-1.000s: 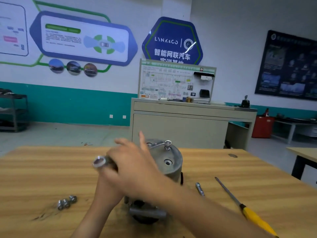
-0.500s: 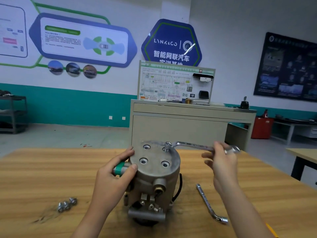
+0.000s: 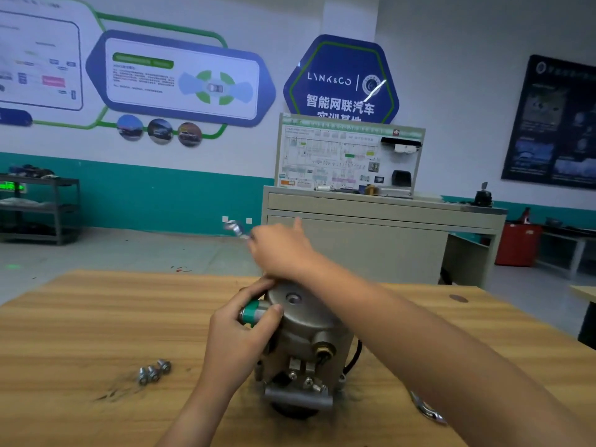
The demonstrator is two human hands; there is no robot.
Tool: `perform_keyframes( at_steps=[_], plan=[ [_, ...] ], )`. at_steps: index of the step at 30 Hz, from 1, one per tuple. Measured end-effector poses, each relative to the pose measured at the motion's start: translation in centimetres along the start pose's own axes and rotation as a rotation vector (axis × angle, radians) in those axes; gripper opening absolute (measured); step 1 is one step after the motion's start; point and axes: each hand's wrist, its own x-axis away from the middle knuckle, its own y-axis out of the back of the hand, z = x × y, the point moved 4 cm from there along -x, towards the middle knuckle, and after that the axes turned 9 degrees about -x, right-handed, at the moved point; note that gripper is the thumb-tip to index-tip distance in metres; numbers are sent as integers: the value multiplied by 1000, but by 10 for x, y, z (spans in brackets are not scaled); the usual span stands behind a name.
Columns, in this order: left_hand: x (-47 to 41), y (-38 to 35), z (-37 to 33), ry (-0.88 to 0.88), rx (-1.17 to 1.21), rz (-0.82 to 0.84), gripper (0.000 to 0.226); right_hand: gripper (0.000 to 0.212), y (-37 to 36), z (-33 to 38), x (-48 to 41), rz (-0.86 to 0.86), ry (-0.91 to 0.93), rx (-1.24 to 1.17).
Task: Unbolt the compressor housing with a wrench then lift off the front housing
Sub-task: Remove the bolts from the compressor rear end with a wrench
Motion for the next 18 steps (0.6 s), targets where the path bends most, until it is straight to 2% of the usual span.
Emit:
perform_keyframes(
  at_steps=[1,3,5,6,8,10,12,14,16,18],
  plan=[
    [0,0,3,-1,-10,-22,33,28,-2,13,19,-27,85,-2],
    [1,1,9,17,-61,-51,34,27,-1,22,63,-76,176,-165],
    [1,2,14,80,-90,-19,38,26,-2,17,104,-119,238,-358],
    [0,0,14,101,-26,17,38,29,-2,13,122,-175,280,-376],
    [0,-1,7,57,46,54,39,38,-6,-1,151,-396,346,-301],
    [1,-2,1,4,-8,30,39,44,-11,-20,172,-601,350,-313],
    [2,-5,-2,4,-9,13,37,40,-10,-42,184,-744,217,-502],
    [2,-6,-2,9,-16,12,36,26,-6,-67,189,-832,-53,-888],
    [2,-6,-2,19,-9,13,36,14,-6,-88,186,-850,-342,-1212],
    [2,-5,-2,27,2,9,36,16,-9,-107,176,-820,-554,-1590]
  ],
)
